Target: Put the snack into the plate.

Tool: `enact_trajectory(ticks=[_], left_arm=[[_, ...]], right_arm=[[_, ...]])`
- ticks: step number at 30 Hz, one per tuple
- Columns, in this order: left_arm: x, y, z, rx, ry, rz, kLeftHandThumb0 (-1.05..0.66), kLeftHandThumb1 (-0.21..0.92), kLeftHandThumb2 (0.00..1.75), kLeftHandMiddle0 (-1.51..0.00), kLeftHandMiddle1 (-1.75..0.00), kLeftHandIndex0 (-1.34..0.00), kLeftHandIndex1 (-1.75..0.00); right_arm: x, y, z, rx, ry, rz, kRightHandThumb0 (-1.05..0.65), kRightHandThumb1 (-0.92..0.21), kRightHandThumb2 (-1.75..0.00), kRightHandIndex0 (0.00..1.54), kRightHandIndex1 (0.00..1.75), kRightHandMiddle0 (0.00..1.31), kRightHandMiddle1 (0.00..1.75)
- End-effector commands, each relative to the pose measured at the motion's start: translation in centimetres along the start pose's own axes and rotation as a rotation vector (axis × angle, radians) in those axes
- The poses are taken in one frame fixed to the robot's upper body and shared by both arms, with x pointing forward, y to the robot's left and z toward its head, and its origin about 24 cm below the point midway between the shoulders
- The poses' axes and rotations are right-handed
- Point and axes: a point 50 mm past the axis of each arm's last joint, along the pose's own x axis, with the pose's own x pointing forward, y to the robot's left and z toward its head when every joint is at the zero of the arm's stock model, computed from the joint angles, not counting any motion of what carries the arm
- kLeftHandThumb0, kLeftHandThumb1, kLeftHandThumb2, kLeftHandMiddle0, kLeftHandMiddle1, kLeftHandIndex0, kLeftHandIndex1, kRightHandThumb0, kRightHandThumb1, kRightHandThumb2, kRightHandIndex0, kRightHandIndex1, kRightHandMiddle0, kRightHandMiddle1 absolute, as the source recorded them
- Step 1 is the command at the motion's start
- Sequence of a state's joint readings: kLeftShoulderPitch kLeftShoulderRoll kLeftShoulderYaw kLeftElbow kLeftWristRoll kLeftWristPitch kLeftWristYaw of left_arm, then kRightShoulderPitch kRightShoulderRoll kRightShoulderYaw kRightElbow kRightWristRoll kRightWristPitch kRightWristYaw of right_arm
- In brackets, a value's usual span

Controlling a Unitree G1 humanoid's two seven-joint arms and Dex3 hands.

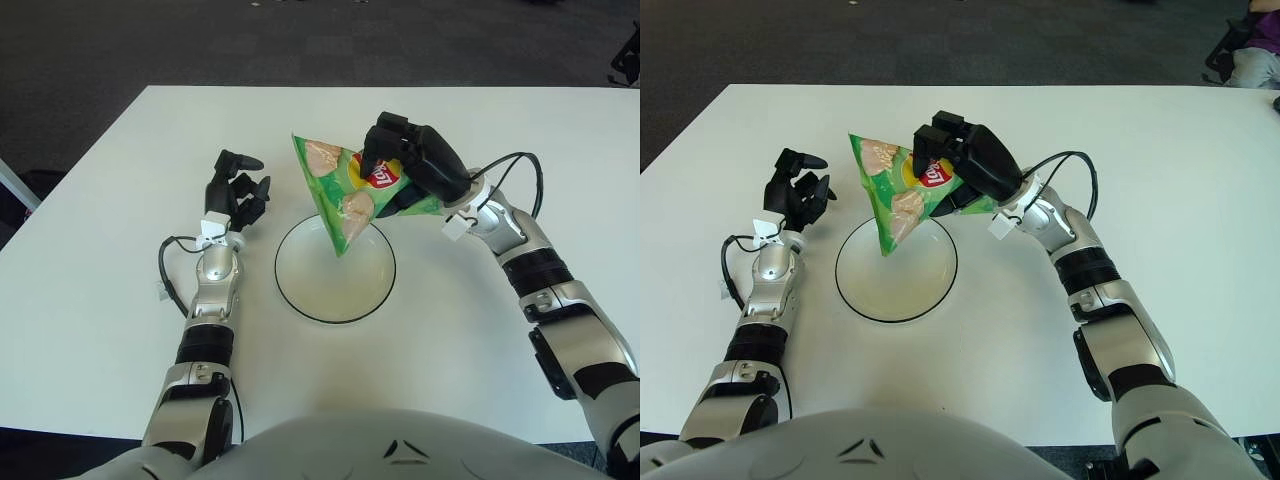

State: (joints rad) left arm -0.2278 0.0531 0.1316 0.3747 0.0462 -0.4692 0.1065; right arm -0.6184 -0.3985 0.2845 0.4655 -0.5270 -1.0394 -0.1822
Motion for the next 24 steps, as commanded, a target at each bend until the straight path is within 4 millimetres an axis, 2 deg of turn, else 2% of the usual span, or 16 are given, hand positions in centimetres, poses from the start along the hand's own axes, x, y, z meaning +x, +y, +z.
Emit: enact_trajectory(ticks=[1,5,9,11,12,14,16,21,23,24], left_arm=[[0.4,-0.1,0.3,-0.005,-0.018,0.009,-0.36,0.92,0.33,-0.78,-1.70,-0.41,-1.54],[0.4,-0.2,0.3,-0.007,-0.018,0.009,-0.36,0.92,0.33,-0.78,-1.70,-0.41,-1.54],[0.5,-0.3,0.3,-0.009,-0.019,0.009,-0.36,0.92,0.33,-0.78,-1.70,-0.41,-1.54],[0.5,-0.3,0.3,-0.009,-0.019,0.009,-0.36,0.92,0.33,-0.78,-1.70,-0.41,-1.54],[0.5,-0.4,0.4,-0.009,-0.019,0.009,-0.36,0.92,0.33,-0.78,-1.70,-0.41,-1.54],[0.6,-0.4,0.4,-0.010,-0.020,0.009,-0.36,0.92,0.33,-0.79,-1.70,-0.41,-1.54],[0.6,-0.4,0.4,-0.010,-0.020,0.010,-0.36,0.92,0.33,-0.79,-1.70,-0.41,-1.54],[0.8,-0.5,0.4,-0.008,-0.021,0.010,-0.36,0.92,0.33,-0.79,-1.70,-0.41,-1.54],[0.9,-0.5,0.4,-0.008,-0.020,0.010,-0.36,0.92,0.33,-0.79,-1.70,-0.41,-1.54],[0.9,-0.5,0.4,-0.008,-0.020,0.010,-0.36,0.92,0.33,-0.79,-1.70,-0.41,-1.54]], right_arm=[[0.8,-0.7,0.0,-0.020,-0.032,-0.012,0.41,-0.48,-1.10,0.48,1.75,0.58,1.75],[0.9,-0.6,-0.1,-0.026,-0.033,-0.007,0.41,-0.49,-1.09,0.47,1.75,0.56,1.75],[0.8,-0.7,-0.2,-0.049,-0.028,0.027,0.40,-0.55,-1.01,0.44,1.73,0.53,1.75],[0.8,-0.7,-0.3,-0.062,-0.024,0.052,0.16,-0.59,-0.91,0.44,1.63,0.43,1.68],[0.7,-0.7,-0.3,-0.066,-0.020,0.074,0.13,-0.59,-0.90,0.44,1.62,0.41,1.67],[0.6,-0.9,-0.4,-0.071,-0.014,0.111,0.05,-0.78,-0.53,0.47,1.52,0.41,1.48],[0.6,-1.3,-0.3,-0.062,-0.004,0.162,0.02,-0.85,-0.40,0.49,1.47,0.38,1.42],[0.7,-2.0,-0.2,-0.041,0.023,0.257,0.00,-0.91,-0.30,0.51,1.42,0.33,1.41],[0.8,-2.0,-0.3,-0.028,0.035,0.299,-0.16,-0.90,-0.16,0.50,0.85,0.40,0.88],[0.8,-2.0,-0.3,-0.021,0.041,0.317,-0.18,-0.90,-0.13,0.50,0.71,0.42,0.77]])
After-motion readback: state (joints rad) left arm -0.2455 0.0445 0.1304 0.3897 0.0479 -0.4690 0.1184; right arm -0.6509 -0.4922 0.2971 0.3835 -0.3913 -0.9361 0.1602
